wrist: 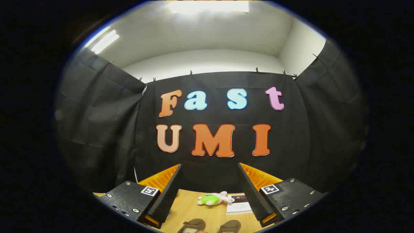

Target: Open the storage box then place both shoes into the box .Put the left shoe in first, then the right shoe, with the right side of both shoes facing outward in a uniform manner.

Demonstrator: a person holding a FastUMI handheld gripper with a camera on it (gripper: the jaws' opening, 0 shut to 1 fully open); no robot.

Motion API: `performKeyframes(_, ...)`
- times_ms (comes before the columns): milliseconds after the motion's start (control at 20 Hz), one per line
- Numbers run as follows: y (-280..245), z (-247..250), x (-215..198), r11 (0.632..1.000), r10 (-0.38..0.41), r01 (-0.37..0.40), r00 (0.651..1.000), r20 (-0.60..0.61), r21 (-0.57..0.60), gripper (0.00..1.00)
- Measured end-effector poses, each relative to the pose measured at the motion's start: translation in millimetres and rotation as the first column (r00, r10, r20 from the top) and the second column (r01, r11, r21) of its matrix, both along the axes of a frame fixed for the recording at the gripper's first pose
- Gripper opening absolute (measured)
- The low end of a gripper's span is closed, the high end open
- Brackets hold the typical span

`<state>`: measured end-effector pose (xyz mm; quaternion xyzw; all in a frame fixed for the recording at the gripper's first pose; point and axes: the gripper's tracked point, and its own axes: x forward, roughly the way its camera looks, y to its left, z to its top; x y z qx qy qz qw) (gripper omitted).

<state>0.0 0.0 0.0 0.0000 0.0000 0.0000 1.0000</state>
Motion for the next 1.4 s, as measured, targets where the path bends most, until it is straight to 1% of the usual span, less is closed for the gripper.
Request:
performKeyframes(200,3,-3,2,1.000,0.009,-0.008,1.000,-0.012,0.015,0.99)
performKeyframes(450,1,-6,0,1.000,0.004,-0.004,1.000,-0.014,-0.002,0.99)
performKeyframes(1000,3,-10,0,1.000,0.016,-0.016,0.999,-0.029,0.015,0.99)
performKeyframes(1400,14,-21,0,0.998,0.048,-0.046,0.997,-0.056,0.037,0.99)
